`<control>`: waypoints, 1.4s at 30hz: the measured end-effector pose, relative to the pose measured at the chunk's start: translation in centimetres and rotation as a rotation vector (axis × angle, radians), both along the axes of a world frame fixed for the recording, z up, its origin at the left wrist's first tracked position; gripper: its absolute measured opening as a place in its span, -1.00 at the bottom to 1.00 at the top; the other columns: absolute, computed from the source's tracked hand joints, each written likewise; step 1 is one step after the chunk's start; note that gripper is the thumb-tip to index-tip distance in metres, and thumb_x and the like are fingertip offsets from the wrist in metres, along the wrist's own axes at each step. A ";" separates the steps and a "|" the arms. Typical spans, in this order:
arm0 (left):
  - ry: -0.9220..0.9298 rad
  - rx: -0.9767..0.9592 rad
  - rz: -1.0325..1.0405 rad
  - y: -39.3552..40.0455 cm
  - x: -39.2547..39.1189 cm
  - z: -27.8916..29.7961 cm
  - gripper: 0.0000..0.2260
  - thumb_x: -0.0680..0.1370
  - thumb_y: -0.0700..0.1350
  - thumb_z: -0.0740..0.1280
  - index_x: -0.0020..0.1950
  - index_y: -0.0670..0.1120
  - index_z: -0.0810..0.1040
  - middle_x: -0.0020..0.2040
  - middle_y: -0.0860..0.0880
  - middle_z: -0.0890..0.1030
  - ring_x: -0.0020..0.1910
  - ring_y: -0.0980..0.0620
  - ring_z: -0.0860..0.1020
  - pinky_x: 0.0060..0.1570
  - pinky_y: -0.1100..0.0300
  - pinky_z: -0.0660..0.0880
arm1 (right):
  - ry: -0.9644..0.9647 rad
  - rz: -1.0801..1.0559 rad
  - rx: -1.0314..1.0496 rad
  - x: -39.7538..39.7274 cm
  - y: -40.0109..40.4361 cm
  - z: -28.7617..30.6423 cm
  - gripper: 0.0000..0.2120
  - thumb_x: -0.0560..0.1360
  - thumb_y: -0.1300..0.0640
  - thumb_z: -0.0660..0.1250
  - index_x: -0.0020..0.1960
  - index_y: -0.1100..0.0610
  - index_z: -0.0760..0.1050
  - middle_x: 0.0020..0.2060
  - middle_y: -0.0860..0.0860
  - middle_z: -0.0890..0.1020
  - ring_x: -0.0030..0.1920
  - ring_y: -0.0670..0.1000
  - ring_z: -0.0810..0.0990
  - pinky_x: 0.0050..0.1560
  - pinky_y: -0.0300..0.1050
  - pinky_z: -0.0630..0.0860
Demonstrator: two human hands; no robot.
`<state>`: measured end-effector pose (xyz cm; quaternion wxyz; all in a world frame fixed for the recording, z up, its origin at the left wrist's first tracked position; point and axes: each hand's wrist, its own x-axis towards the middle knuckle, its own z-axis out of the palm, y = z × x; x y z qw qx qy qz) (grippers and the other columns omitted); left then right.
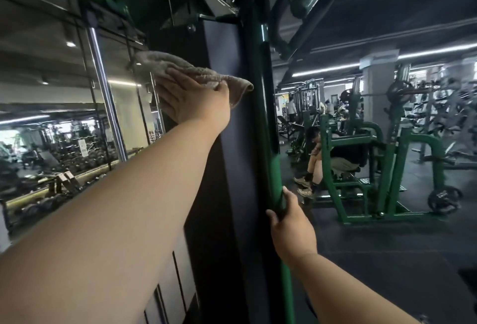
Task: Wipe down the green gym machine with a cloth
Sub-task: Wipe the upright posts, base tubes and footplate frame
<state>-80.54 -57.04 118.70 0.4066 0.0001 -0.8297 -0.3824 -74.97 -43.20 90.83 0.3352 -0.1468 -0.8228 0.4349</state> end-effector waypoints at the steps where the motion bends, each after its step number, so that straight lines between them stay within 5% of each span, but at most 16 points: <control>1: 0.001 0.012 -0.006 0.1 0.0 0.6 0.02 0.57 0.34 0.23 0.69 -0.19 -0.29 0.70 -0.25 -0.24 0.69 -0.21 -0.23 0.65 -0.15 -0.24 | -0.014 0.003 0.003 0.0 0.1 0.1 -0.42 0.60 -0.10 0.37 0.52 -0.25 0.18 0.28 -0.13 0.64 0.17 0.09 0.66 -0.05 -0.09 0.46; 8: -0.001 0.067 0.015 0.8 -0.5 2.5 0.03 0.56 0.36 0.22 0.69 -0.19 -0.30 0.70 -0.24 -0.26 0.69 -0.20 -0.25 0.65 -0.15 -0.24 | -0.049 0.009 0.032 0.0 0.6 0.7 -0.45 0.60 -0.12 0.36 0.47 -0.25 0.16 0.09 -0.15 0.67 -0.01 0.06 0.66 -0.13 -0.03 0.50; 14: 0.025 0.147 0.019 1.0 -0.4 5.4 0.04 0.54 0.38 0.23 0.70 -0.18 -0.25 0.71 -0.24 -0.21 0.70 -0.22 -0.20 0.65 -0.17 -0.21 | -0.029 0.005 0.041 -0.1 0.6 0.6 -0.45 0.60 -0.12 0.37 0.47 -0.23 0.17 0.14 -0.11 0.68 0.06 0.10 0.67 -0.12 -0.05 0.46; 23: 0.080 -0.040 0.007 0.8 -0.3 -7.3 -0.02 0.58 0.34 0.21 0.71 -0.19 -0.23 0.70 -0.28 -0.19 0.69 -0.26 -0.20 0.63 -0.20 -0.24 | -0.032 0.011 0.063 -0.3 1.1 0.6 -0.44 0.61 -0.12 0.37 0.50 -0.19 0.18 0.14 -0.06 0.68 0.05 0.13 0.66 -0.16 -0.06 0.40; 27: 0.106 -0.251 0.010 0.1 0.4 -18.2 -0.03 0.59 0.32 0.19 0.70 -0.25 -0.20 0.68 -0.37 -0.08 0.68 -0.33 -0.13 0.62 -0.29 -0.19 | -0.016 0.002 0.111 -0.6 1.2 0.3 -0.41 0.59 -0.12 0.36 0.53 -0.17 0.18 0.16 -0.02 0.68 0.12 0.19 0.65 -0.11 -0.03 0.42; 31: 0.203 -0.619 -0.007 -2.5 0.0 -28.5 0.02 0.58 0.30 0.28 0.67 -0.29 -0.20 0.61 -0.48 0.11 0.65 -0.42 0.03 0.61 -0.37 -0.09 | 0.062 -0.036 0.323 -0.7 1.5 -1.5 -0.25 0.58 -0.03 0.39 0.66 -0.03 0.11 0.28 0.07 0.56 0.25 0.17 0.53 0.21 0.08 0.49; 36: 0.243 -1.017 -0.051 -4.4 -0.6 -36.3 -0.02 0.63 0.26 0.25 0.67 -0.19 -0.36 0.66 -0.32 -0.33 0.65 -0.31 -0.33 0.58 -0.32 -0.35 | -0.037 0.025 0.245 0.5 1.4 -8.9 -0.17 0.60 -0.03 0.38 0.69 -0.17 -0.06 0.24 0.02 0.51 0.16 0.15 0.56 0.11 0.05 0.52; 42: -0.005 -1.514 -0.083 -4.3 0.7 -46.7 -0.33 0.73 0.09 0.00 0.71 -0.21 -0.16 0.70 -0.24 -0.25 0.64 -0.30 -0.38 0.53 -0.25 -0.42 | -0.330 0.111 0.192 3.4 1.7 -20.1 -0.23 0.61 -0.11 0.37 0.67 -0.16 0.03 0.42 0.01 0.48 0.24 0.13 0.61 0.14 0.02 0.55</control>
